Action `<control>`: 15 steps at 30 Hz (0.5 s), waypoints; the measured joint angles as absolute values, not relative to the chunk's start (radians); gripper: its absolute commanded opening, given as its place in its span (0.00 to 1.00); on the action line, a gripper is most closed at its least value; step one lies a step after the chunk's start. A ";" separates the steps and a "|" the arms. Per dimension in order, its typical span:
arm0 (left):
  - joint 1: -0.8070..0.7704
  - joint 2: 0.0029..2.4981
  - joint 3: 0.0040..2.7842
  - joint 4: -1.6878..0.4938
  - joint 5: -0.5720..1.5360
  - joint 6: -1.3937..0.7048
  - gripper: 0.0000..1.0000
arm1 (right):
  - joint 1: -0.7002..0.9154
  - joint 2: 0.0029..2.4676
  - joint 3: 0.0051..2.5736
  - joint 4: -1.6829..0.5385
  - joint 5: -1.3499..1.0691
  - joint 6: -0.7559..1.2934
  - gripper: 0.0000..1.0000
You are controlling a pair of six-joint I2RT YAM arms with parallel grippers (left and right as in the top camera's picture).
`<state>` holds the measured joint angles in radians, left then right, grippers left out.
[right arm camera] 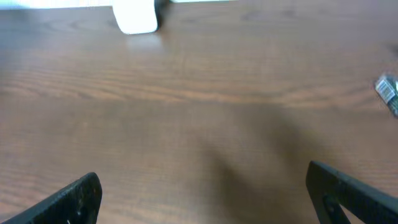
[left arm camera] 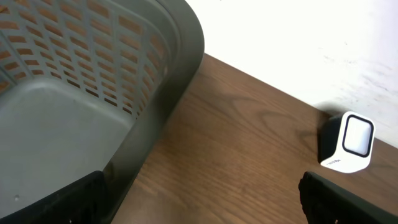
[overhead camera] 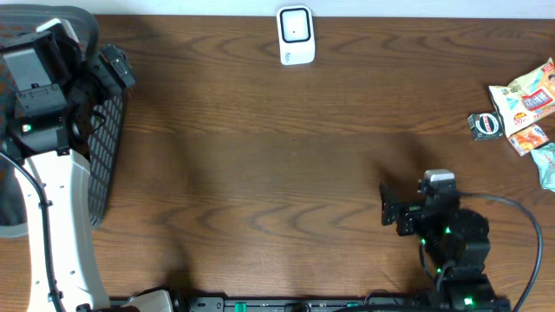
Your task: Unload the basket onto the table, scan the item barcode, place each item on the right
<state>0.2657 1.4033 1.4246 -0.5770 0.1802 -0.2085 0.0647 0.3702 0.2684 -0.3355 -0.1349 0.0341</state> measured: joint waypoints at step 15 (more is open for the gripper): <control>0.266 1.403 1.425 -0.577 0.180 -0.208 0.98 | 0.065 0.208 0.007 -0.024 -0.147 -0.013 0.99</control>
<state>0.2657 1.4033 1.4246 -0.5770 0.1802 -0.2085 0.0647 0.2081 0.0071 -0.0238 -0.1471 -0.0132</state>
